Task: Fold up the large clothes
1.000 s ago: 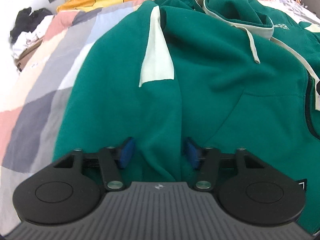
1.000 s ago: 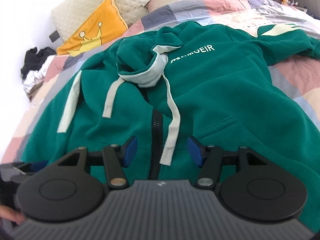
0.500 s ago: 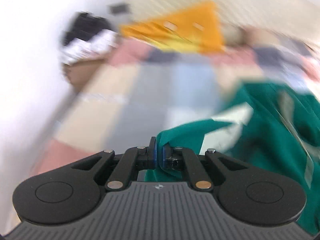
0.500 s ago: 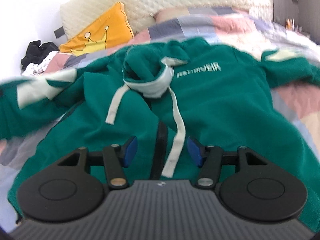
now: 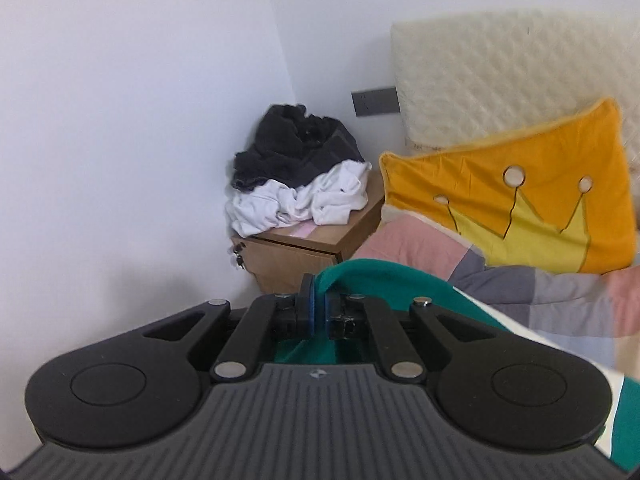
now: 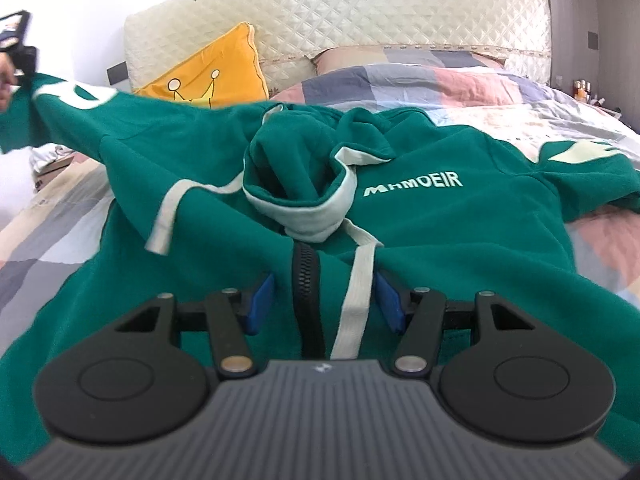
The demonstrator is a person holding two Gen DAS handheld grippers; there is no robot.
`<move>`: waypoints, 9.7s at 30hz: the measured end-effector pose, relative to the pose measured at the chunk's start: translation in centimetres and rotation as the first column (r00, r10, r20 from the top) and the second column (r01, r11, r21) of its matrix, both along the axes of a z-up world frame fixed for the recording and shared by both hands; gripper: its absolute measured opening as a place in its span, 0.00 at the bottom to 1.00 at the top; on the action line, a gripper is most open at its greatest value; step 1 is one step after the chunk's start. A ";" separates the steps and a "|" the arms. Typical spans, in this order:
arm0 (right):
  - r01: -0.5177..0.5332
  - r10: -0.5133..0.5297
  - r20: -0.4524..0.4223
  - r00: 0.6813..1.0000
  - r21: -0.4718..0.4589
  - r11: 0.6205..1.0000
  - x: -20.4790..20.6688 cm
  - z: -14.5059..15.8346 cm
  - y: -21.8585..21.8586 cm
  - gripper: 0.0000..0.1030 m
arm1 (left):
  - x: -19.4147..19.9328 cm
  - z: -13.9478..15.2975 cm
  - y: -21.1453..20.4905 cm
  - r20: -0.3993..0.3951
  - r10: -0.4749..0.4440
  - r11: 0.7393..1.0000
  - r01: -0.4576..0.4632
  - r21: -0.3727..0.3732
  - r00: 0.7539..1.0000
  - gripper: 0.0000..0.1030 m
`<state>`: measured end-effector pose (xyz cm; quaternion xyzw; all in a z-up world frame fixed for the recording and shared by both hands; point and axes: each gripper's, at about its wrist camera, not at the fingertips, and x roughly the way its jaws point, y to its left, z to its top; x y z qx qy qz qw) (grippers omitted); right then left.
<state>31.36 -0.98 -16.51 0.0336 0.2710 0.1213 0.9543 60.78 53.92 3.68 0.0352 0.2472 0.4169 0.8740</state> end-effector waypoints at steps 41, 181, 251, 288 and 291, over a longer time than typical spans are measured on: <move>-0.022 0.022 0.004 1.000 0.010 1.000 -5.2 2.1 -3.1 0.57 | -23.1 -4.3 -11.5 0.002 -0.240 0.922 0.229 -0.312 0.971 0.59; 0.368 -0.160 -0.469 0.869 0.394 0.842 -14.7 10.0 -25.8 0.14 | -46.9 -13.6 -19.9 0.202 -0.456 0.350 0.383 -0.855 0.867 0.06; 0.338 -0.272 -0.260 0.927 0.262 0.904 -12.3 5.1 -19.6 0.66 | -40.0 -10.9 -38.1 0.067 -0.650 0.559 0.535 -0.633 0.757 0.45; 0.011 0.077 -0.180 0.981 0.444 0.896 4.9 4.6 -13.7 0.66 | -20.2 -16.2 -37.4 0.190 -0.583 0.530 0.547 -0.648 0.790 0.65; 0.052 0.071 -0.225 0.972 0.500 0.864 8.4 3.7 -14.6 0.66 | -16.5 -16.6 -35.9 0.219 -0.551 0.524 0.538 -0.660 0.805 0.65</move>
